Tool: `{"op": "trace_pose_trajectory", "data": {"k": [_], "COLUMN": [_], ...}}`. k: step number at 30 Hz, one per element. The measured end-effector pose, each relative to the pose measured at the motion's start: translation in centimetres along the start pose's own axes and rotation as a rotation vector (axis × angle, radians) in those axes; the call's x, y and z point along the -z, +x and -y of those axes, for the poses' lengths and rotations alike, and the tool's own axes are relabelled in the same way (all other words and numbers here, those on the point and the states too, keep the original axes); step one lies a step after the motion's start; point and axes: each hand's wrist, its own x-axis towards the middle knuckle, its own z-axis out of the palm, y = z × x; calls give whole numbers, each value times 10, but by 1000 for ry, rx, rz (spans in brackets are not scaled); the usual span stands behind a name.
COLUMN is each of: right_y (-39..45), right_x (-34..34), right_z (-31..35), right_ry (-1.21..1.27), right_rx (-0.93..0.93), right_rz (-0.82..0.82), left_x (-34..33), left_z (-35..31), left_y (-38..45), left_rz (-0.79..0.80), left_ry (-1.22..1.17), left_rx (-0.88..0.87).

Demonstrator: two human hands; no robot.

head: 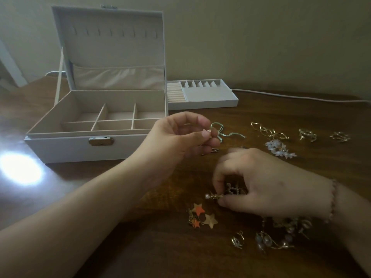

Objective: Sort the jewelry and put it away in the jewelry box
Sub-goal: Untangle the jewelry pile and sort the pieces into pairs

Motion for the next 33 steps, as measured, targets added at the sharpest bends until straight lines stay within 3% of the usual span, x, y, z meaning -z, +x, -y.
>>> {"op": "trace_pose_trajectory", "data": {"k": [4,7,17,22,27,31,33], "right_y": [-4,-8,-3,1,-1,-2,1], "right_x": [9,17,12,7,6,5,4], "right_z": [-4,-9,-22,-22,-17,-16,-17], "right_ry": [301,473,427,339,258,344,333], "right_rx": [12,55,45,40,60,-74,-130], "right_rz": [-88,-249,-575,-576,-541,-622,-583], "left_x": [0,1,3,4,3,0,-2], "left_z": [0,-2,-2,4,10,14,17], "left_y": [-1,-2,-2,-1,0,-1,-2], "left_rz": [4,10,180,210,137,97,79], "left_ry": [14,-26,-80,-12,169,402,490], "left_rx": [31,97,184,174,59,-149,-224]}}
